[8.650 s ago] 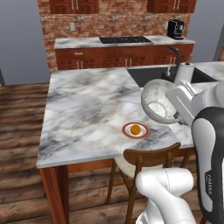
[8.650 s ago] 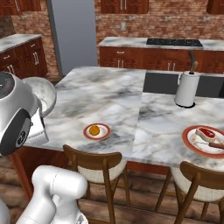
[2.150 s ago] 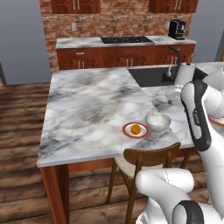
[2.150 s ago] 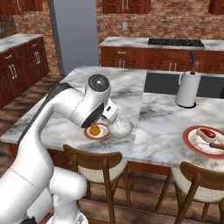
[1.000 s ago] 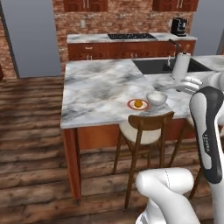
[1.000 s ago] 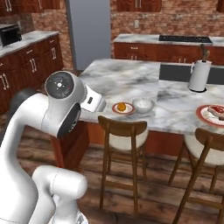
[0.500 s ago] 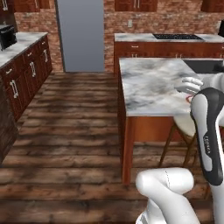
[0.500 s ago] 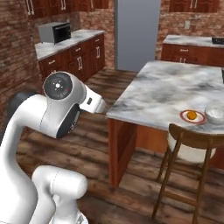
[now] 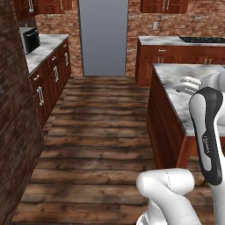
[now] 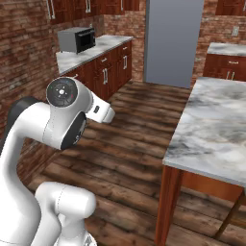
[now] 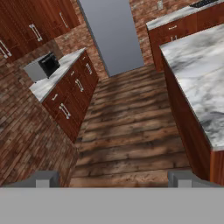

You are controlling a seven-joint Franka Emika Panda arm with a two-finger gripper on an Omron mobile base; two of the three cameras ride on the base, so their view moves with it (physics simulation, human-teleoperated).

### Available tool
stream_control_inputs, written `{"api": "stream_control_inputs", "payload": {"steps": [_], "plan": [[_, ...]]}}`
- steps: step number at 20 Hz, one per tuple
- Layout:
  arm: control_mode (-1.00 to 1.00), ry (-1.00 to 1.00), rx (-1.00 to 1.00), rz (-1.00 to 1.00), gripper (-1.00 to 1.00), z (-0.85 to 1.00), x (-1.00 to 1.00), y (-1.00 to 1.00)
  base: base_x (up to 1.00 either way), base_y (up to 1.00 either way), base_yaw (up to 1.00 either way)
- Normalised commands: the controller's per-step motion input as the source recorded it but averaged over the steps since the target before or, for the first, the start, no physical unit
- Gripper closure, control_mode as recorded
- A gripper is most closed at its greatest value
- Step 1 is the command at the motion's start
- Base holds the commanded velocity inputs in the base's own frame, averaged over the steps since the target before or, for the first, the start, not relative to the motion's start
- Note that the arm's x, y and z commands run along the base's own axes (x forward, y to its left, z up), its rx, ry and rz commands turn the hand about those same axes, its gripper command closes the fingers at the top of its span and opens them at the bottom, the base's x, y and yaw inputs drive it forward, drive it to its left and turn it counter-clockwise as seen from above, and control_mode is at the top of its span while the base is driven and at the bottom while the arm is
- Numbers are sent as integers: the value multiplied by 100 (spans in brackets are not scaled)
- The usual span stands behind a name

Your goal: Take the smaller bowl and place it next to the appetizer plate on the dining counter , and place the larger bowl next to the plate with cooked food.

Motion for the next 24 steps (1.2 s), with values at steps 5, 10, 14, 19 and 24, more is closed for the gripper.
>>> {"api": "stream_control_inputs", "payload": {"steps": [5,10,14,19,24], "plan": [[100,0,0,0,-100,0,0,0,100,100,0],[100,0,0,0,-100,0,0,0,100,97,0],[100,0,0,0,-100,0,0,0,100,43,3],[100,0,0,0,-100,0,0,0,100,-19,17],[100,0,0,0,-100,0,0,0,100,-60,35]]}}
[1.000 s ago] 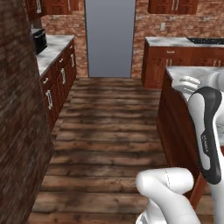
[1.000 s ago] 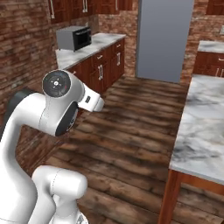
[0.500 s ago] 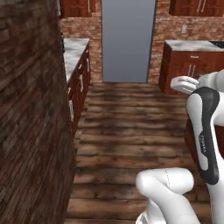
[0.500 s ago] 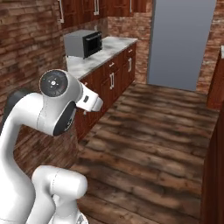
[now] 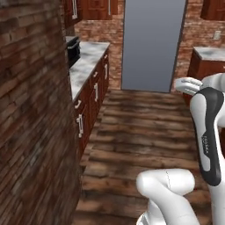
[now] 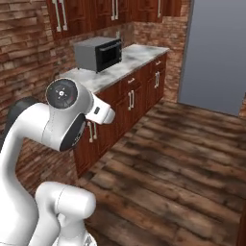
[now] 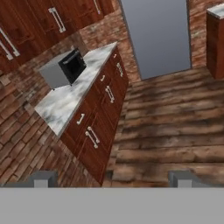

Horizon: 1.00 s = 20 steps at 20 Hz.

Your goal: Take the smaller bowl and place it next to the appetizer plate on the dining counter , and place the larger bowl next to the plate with cooked food.

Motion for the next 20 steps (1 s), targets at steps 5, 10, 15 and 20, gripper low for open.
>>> {"api": "stream_control_inputs", "payload": {"steps": [5,10,15,20], "plan": [[100,0,0,0,-100,0,0,0,100,-74,38],[100,0,0,0,-100,0,0,0,100,-93,36],[100,0,0,0,-100,0,0,0,100,-100,32],[100,0,0,0,-100,0,0,0,100,-100,30]]}}
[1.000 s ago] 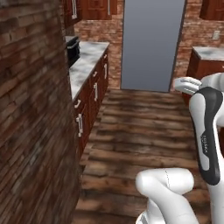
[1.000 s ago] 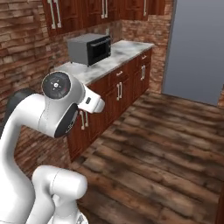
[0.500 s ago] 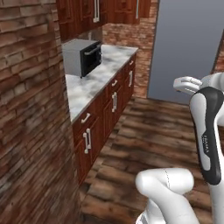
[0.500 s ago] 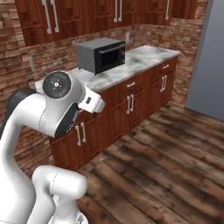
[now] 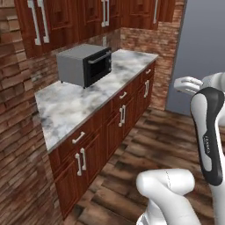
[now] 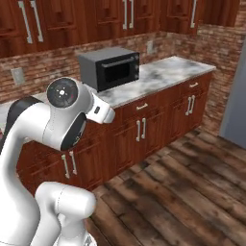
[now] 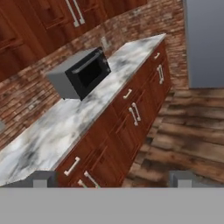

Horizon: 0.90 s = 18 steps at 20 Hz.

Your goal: Take the smaller bowl and place it next to the appetizer plate on the dining counter , and place the larger bowl next to the plate with cooked food.

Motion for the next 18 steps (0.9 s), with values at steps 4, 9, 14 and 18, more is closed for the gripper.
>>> {"api": "stream_control_inputs", "payload": {"steps": [4,9,14,18], "plan": [[100,0,0,0,-100,0,0,0,90,-100,34],[100,0,0,0,-100,0,0,0,80,-100,35],[100,0,0,0,-100,0,0,0,74,-100,30],[100,0,0,0,-100,0,0,0,49,-100,29]]}}
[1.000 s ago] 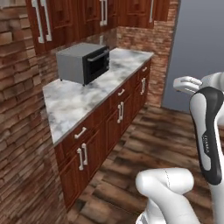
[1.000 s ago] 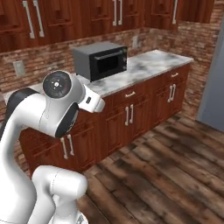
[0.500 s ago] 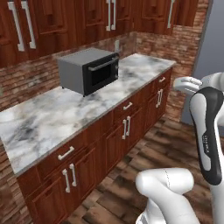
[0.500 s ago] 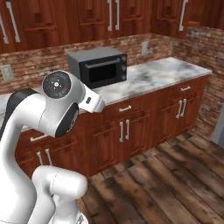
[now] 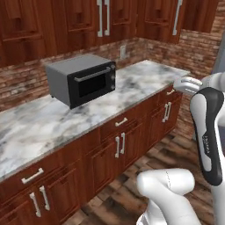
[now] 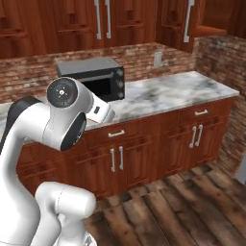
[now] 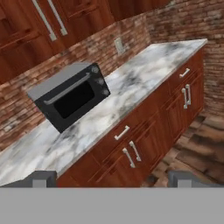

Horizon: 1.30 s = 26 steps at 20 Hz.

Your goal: Take the smaller bowl and place it next to the appetizer plate on the dining counter , and place the larger bowl next to the plate with cooked food.

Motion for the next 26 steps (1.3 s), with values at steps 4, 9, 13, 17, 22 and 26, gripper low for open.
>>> {"api": "stream_control_inputs", "payload": {"steps": [4,9,13,17,22,26], "plan": [[100,0,0,0,-100,0,0,0,31,-100,27],[100,0,0,0,-100,0,0,0,8,-100,24],[100,0,0,0,-100,0,0,0,0,-100,22],[100,0,0,0,-100,0,0,0,0,-100,21],[100,0,0,0,-100,0,0,0,0,-100,22],[100,0,0,0,-100,0,0,0,9,-100,29]]}}
